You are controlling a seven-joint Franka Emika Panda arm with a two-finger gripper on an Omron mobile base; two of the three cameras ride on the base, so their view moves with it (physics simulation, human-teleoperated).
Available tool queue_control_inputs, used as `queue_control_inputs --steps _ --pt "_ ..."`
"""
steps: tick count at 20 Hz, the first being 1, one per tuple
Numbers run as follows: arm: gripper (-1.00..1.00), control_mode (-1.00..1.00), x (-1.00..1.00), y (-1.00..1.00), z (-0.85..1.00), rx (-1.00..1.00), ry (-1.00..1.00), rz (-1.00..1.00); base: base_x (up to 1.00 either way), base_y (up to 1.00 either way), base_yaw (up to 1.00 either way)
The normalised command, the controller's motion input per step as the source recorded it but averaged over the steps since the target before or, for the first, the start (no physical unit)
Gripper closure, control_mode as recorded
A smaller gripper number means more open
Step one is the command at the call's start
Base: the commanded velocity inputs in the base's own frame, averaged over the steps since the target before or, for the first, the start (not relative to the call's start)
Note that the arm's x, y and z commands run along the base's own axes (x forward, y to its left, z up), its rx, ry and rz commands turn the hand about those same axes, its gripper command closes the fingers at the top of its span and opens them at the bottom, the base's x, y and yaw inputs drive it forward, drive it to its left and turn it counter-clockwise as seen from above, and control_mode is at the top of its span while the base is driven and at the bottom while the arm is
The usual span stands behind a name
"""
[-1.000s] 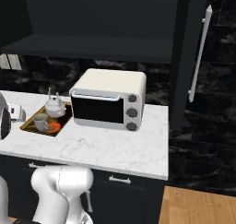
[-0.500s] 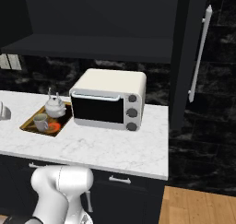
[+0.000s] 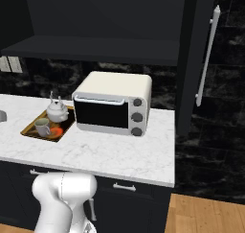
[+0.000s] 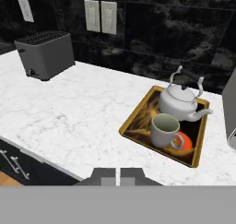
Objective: Pick the kettle from the counter and place it on the tray. Then pick the mug from the cabinet and place it on the tray. Then close the cabinet doors.
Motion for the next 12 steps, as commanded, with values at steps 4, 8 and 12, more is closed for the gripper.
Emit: queue_control_inputs --steps 4,8,12 --pt "1.0 -1.0 0.0 0.0 0.0 -0.13 -0.24 -0.02 0.0 0.0 0.0" --pt "1.0 -1.0 -0.08 0.23 0.0 -0.31 -0.04 -0.24 0.0 0.0 0.0" --pt "1.0 -1.0 -0.11 0.4 0.02 -0.39 0.0 -0.34 0.0 0.0 0.0"
